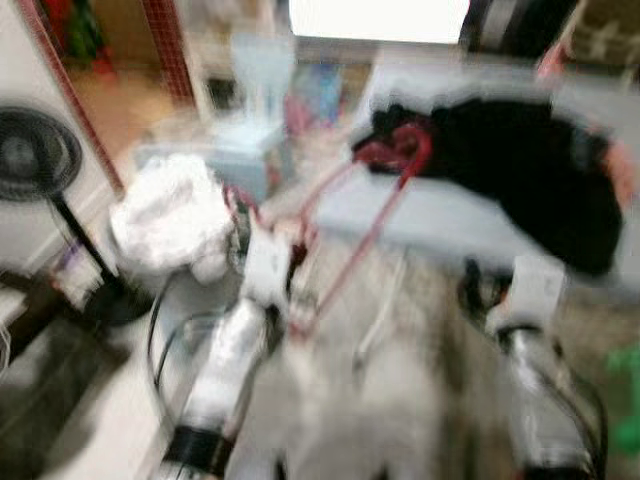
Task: Hang hanger
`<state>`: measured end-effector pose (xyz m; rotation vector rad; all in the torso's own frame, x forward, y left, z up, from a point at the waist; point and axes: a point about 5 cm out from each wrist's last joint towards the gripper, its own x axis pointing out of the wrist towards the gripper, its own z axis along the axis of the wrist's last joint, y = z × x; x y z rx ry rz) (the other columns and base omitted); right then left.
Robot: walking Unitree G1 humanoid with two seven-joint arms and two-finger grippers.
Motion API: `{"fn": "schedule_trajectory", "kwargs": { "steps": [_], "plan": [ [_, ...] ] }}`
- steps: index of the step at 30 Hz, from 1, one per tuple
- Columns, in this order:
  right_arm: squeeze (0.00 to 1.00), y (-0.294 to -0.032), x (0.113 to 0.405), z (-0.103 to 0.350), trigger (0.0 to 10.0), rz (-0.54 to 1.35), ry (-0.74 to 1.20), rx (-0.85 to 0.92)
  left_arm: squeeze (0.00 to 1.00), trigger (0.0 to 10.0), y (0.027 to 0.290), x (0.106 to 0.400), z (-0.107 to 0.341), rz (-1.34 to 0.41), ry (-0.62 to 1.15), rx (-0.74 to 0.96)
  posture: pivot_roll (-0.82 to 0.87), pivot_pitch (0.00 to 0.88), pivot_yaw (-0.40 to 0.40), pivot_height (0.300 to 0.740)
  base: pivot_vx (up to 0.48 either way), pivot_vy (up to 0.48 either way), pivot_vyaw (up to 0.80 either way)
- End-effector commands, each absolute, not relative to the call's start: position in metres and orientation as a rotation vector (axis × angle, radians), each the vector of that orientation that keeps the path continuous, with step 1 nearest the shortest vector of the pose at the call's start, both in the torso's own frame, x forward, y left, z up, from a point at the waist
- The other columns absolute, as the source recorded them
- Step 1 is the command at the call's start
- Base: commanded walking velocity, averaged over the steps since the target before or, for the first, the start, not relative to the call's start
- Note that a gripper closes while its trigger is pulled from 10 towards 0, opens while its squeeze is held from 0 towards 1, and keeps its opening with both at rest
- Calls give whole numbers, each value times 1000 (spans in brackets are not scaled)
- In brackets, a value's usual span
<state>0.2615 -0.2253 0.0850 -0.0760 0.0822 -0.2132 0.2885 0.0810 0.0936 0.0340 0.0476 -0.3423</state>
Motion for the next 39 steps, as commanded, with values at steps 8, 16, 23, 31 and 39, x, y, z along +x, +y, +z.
{"fn": "schedule_trajectory", "kwargs": {
  "steps": [8, 16, 23, 31, 39],
  "plan": [
    [0, -233, 259, 71, 10000, -288, 137, -81, 0, 10000, 83, 287, 82, -329, 110, -24, -35, 0, 38, 740, 0, 0, 0],
    [0, -236, 264, 81, 10000, -330, 60, 83, 0, 10000, 93, 293, 82, -360, 124, 17, -47, 0, 47, 740, 0, 480, 0],
    [0, -231, 268, 80, 10000, -285, 78, 84, 0, 10000, 91, 296, 87, -365, 105, 9, -47, 0, 45, 740, 0, 480, 0],
    [0, -235, 271, 87, 10000, -283, 45, 101, 0, 10000, 91, 296, 88, -379, 89, 26, -50, 0, 40, 740, 0, 105, 0],
    [0, -235, 271, 86, 10000, -274, 60, 99, 0, 10000, 115, 306, 77, -314, 153, 112, -54, 0, 41, 740, 0, 0, -502]
  ]
}}
